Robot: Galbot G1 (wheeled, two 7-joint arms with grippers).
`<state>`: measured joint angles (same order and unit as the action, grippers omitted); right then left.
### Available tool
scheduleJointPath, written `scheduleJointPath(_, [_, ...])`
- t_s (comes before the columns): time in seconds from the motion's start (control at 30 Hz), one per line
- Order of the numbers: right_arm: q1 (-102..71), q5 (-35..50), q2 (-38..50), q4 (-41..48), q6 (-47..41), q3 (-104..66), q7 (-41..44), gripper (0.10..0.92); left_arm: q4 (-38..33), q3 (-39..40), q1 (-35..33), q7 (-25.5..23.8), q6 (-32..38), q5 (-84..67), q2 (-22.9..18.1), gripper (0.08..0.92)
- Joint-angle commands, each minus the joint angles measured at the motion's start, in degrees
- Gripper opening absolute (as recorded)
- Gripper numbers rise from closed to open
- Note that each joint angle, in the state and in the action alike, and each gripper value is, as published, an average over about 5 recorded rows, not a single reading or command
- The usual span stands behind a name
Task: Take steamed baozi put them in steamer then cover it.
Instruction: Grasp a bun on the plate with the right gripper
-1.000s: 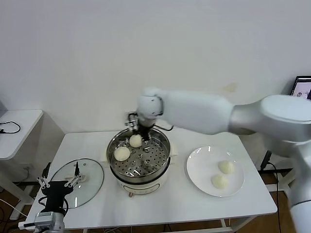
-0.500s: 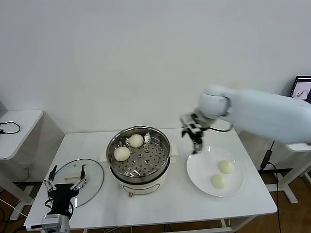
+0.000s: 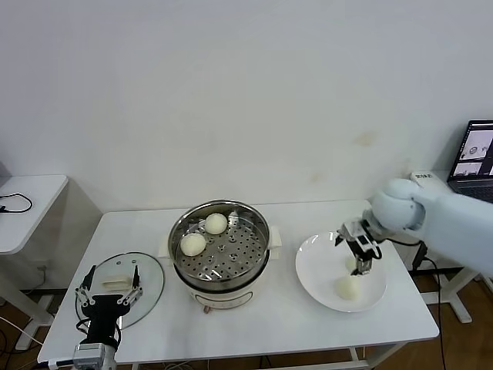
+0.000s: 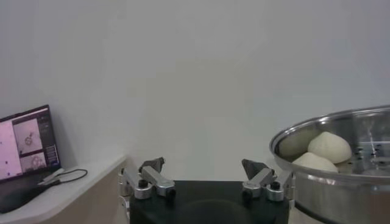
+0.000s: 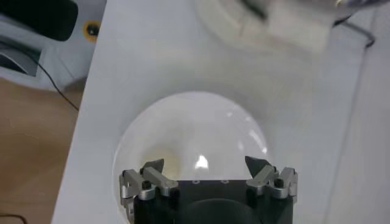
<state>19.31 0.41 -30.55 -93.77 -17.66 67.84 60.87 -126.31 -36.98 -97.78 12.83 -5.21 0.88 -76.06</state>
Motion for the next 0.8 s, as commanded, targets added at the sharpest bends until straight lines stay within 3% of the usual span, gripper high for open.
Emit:
scheduleJointPath(0.03, [-13.5,-6.1,4.4,0.2,1.1,-8.4,-1.0,0.823,0.0,0.2,-0.1,0.0,0.0,0.3,0.0,0.823])
scheduleJointPath(0.8, [-23.5,-10.1,-3.5,10.0,1.1,-14.8,-3.8,0.823,0.8,-0.1,0.3,-0.1,-0.1,0.6,0.0,0.823])
